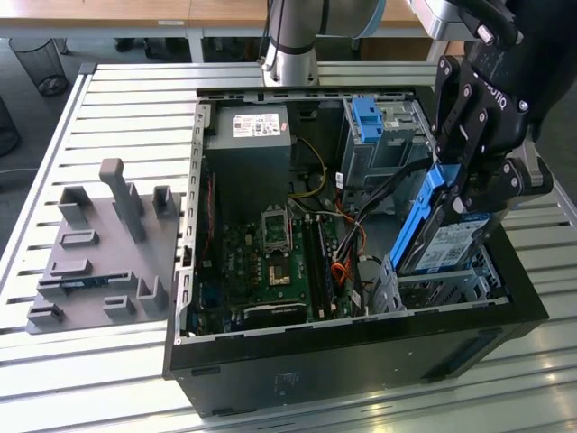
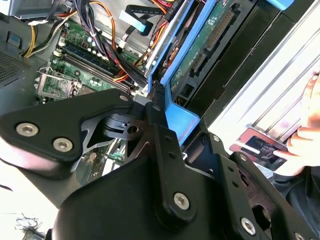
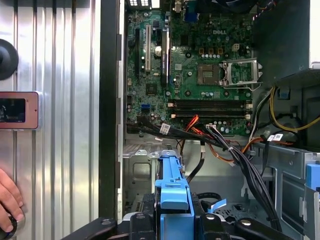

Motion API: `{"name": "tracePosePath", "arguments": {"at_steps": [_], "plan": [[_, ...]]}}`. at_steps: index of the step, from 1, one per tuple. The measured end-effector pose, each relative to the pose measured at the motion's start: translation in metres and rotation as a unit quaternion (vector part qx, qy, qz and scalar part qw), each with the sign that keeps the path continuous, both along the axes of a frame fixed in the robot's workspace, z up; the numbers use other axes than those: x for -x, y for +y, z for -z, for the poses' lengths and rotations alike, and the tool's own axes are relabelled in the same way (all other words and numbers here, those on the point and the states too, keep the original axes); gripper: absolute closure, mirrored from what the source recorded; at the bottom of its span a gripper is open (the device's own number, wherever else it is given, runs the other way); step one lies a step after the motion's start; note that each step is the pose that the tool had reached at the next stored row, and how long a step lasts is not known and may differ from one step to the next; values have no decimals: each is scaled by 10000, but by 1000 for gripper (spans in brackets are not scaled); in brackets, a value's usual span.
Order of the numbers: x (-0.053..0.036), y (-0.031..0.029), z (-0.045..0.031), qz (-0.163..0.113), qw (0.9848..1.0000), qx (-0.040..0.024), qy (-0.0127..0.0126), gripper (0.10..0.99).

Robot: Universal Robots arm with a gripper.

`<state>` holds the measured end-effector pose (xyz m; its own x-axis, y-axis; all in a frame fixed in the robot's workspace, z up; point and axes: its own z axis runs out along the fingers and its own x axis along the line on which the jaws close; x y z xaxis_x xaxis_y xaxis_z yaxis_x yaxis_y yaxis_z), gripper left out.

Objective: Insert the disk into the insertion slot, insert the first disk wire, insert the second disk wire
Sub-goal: 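Insert the disk into the insertion slot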

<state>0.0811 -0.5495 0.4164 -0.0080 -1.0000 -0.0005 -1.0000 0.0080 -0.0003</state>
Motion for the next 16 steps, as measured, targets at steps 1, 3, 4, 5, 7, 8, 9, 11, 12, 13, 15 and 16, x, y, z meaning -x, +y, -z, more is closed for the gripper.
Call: {"name": "tracePosePath", "arguments": {"at_steps": [1, 3, 4, 5, 7, 8, 9, 11, 12, 13, 15, 16], "plan": [[0, 0, 20, 0, 10000, 0, 0, 722], [0, 0, 23, 0, 10000, 0, 0, 722], [0, 0, 26, 0, 10000, -1, 0, 722], [0, 0, 29, 0, 10000, -1, 0, 722], [0, 0, 33, 0, 10000, 0, 0, 722], [0, 0, 35, 0, 10000, 0, 0, 722], [0, 0, 38, 0, 10000, 0, 0, 722], [0, 0, 41, 0, 10000, 0, 0, 722], [0, 0, 42, 0, 10000, 0, 0, 722], [0, 0, 44, 0, 10000, 0, 0, 722], [0, 0, 48, 0, 10000, 0, 0, 722], [0, 0, 50, 0, 10000, 0, 0, 722]]}}
